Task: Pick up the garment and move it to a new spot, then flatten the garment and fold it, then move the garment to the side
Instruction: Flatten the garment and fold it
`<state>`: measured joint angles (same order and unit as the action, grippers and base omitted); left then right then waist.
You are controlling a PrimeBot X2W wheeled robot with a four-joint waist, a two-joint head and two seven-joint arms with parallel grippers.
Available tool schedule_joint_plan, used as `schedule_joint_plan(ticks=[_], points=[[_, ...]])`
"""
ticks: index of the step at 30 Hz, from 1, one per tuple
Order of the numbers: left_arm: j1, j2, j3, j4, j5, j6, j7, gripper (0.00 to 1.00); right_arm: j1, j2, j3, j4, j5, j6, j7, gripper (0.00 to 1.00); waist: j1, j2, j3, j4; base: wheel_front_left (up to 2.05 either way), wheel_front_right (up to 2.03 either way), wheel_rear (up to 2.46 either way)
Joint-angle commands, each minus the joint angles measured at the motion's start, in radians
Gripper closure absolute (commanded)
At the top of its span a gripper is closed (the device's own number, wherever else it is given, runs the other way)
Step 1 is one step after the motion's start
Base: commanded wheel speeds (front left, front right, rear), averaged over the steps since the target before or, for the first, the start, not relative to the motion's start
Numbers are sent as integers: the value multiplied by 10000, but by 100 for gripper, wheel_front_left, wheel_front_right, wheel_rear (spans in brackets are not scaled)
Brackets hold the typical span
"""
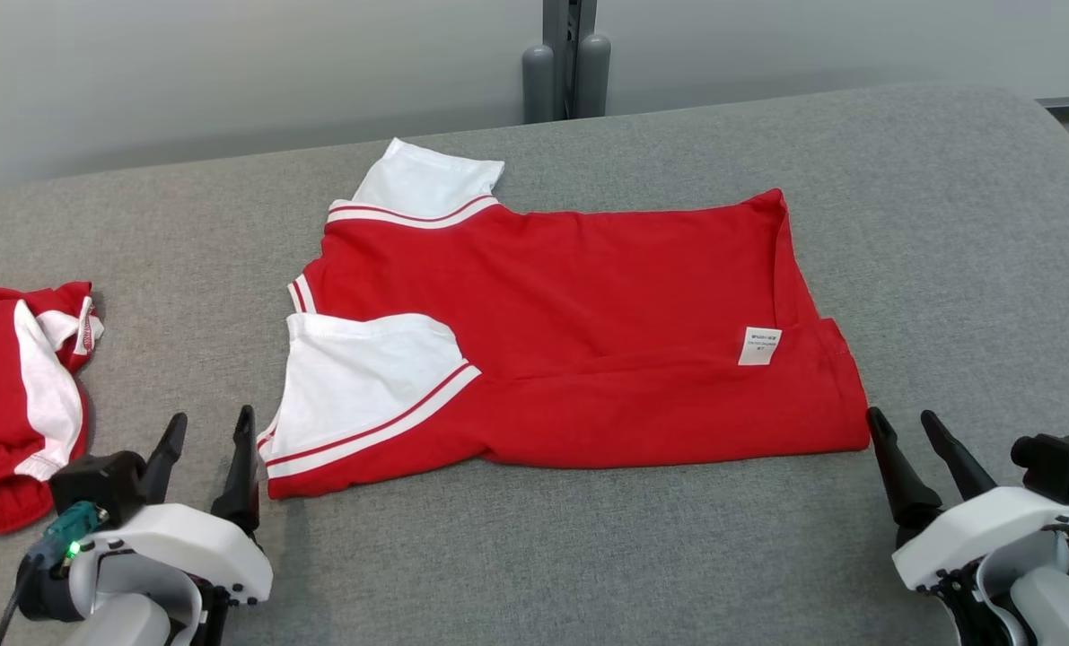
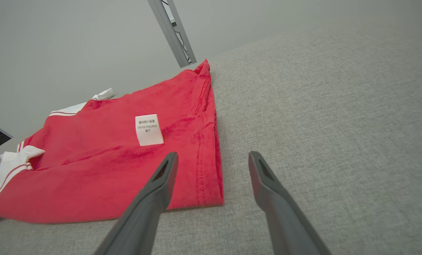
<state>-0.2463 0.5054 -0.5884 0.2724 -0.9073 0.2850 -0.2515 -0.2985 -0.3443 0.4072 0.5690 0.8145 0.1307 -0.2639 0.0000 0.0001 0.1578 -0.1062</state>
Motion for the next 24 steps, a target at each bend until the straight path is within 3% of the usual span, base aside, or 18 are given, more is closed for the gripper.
schedule_joint_plan(ticks=[1,12,19,20,21,22,23,24], points=[[31,-73,26,158,107,-13,-66,0,-208,31,60,172,-15,1,2,0,0,-1,10,20,0,0,0],[-1025,-677,-911,2047,-13,-964,1379,0,-1202,311,1202,1376,861,1,1094,0,0,-1,257,198,0,0,0],[-1197,-935,-1098,2410,-296,-1351,1883,0,-1435,280,1754,1544,1333,1,1165,0,0,-1,374,195,0,0,0],[-1226,-957,-1108,2454,-295,-1370,1877,6,-1452,274,1819,1566,1399,1,1132,1,0,-1,382,193,0,0,0],[-1269,-983,-1096,2482,-309,-1407,1829,54,-1471,265,1891,1584,1451,1,1105,56,0,-1,388,193,0,0,0],[-1269,-983,-1096,2482,-309,-1407,1829,54,-1471,265,1891,1584,1451,1,1105,56,0,-1,388,193,0,0,0],[-1314,-994,-1085,2528,-313,-1430,1819,82,-1504,261,1970,1594,1503,1,1072,71,0,-1,393,193,0,0,0],[-1341,-1002,-1080,2571,-318,-1459,1782,100,-1537,260,2037,1587,1578,1,1026,100,0,-1,395,195,0,0,0]])
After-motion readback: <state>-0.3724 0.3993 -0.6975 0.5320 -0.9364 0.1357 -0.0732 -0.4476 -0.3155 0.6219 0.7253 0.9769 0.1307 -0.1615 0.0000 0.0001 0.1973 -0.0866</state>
